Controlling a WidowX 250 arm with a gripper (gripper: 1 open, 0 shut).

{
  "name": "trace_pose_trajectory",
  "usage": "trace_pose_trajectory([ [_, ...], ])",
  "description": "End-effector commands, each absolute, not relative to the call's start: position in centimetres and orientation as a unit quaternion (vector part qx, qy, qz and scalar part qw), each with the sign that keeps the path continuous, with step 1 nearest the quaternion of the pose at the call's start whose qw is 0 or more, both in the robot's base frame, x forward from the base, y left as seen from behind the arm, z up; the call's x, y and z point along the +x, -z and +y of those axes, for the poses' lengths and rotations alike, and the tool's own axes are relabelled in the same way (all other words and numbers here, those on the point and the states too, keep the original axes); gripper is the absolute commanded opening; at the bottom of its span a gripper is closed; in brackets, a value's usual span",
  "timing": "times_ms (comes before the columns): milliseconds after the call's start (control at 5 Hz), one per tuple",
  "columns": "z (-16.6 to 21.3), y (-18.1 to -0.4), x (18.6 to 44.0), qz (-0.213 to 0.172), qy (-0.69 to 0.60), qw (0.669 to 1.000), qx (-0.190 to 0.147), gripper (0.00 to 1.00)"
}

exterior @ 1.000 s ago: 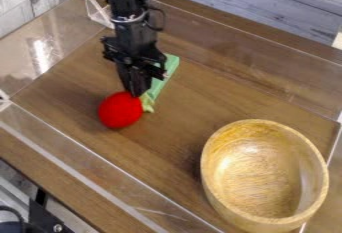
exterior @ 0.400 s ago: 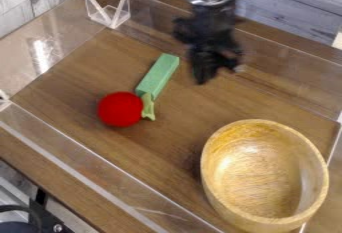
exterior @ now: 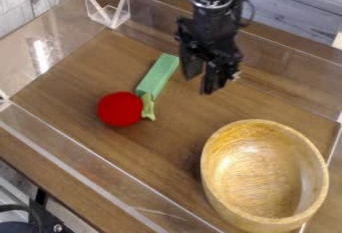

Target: Move the red object to the right side of the table

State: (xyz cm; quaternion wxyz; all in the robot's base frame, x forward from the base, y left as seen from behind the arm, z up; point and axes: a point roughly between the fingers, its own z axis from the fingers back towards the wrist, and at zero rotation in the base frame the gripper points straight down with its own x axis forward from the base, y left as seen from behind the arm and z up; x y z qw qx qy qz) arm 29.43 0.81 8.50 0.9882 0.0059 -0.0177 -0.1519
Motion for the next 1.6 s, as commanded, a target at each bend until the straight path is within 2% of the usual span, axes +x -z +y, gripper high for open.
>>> trace_pose_trajectory([
  [0, 2.4, -9.9, 29.6, -0.047, 0.149, 0.988, 0.022, 1.0],
  [200, 4.6, -8.8, 29.7, -0.047, 0.134, 0.989, 0.033, 1.0],
  [400, 6.7, -7.3, 29.7, -0.049, 0.116, 0.991, 0.04, 0.0],
  [600, 8.5, -6.9, 29.2, -0.05, 0.077, 0.995, 0.043, 1.0],
  [800, 9.3, -8.1, 29.0, -0.049, 0.038, 0.997, 0.052, 0.0],
  [1000, 9.4, -6.8, 30.1, -0.048, 0.058, 0.996, 0.047, 0.0],
  [1200, 8.6, -6.4, 31.1, -0.051, 0.083, 0.994, 0.048, 0.0],
  [1400, 8.2, -6.8, 30.7, -0.053, 0.089, 0.993, 0.051, 1.0],
])
